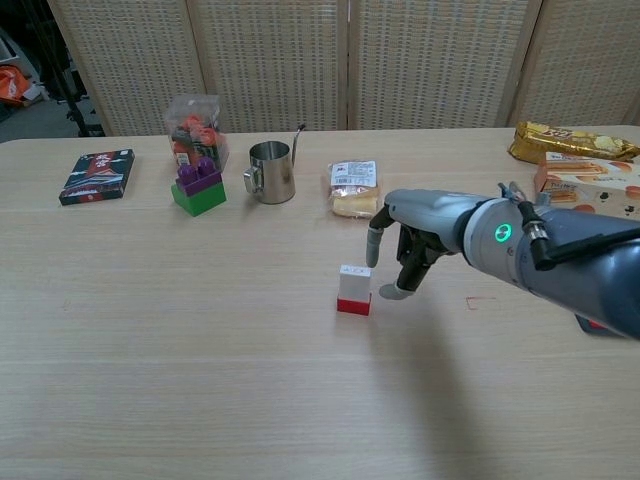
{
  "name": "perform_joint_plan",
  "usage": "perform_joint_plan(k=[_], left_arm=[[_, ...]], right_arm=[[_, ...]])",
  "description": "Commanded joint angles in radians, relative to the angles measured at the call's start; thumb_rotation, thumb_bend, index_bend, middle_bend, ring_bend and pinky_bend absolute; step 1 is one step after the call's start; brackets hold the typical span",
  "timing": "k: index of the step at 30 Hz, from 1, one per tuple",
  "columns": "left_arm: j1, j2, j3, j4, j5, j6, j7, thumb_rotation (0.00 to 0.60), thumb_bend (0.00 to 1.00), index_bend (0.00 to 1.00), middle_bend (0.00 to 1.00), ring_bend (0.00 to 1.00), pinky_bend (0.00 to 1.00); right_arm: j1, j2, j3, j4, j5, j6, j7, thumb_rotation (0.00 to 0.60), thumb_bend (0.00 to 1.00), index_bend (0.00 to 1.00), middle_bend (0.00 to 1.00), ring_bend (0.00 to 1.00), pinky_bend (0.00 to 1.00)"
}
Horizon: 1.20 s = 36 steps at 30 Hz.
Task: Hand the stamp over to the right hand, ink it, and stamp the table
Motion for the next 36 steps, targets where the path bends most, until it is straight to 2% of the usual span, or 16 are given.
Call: perform_joint_plan(k=[1,14,28,36], left_arm=[[0.005,0.001,-0.006,0.001,0.001,-0.001,-0.001,0.600,0.04,0.00,0.00,0.00,0.00],[0.020,0.008,-0.027,-0.001,0.005,-0.020,-0.010,0.600,0.04,0.00,0.00,0.00,0.00],[0.029,0.017,-0.041,0.000,0.020,-0.056,-0.027,0.600,0.04,0.00,0.00,0.00,0.00],[0.036,0.023,-0.049,0.000,0.024,-0.065,-0.034,0.600,0.04,0.00,0.00,0.00,0.00]], right_arm=[[0.005,-0.010,0.003,0.008,0.003,0.005,0.003,0.600,0.35,0.40,0.93,0.98,1.00],[0.029,-0.060,0.011,0.037,0.014,0.021,0.000,0.600,0.35,0.40,0.93,0.98,1.00],[0.052,-0.103,0.015,0.081,0.022,0.037,-0.022,0.600,0.36,0.45,0.93,0.98,1.00],[0.057,-0.115,0.017,0.094,0.016,0.043,-0.028,0.600,0.41,0.48,0.93,0.98,1.00]])
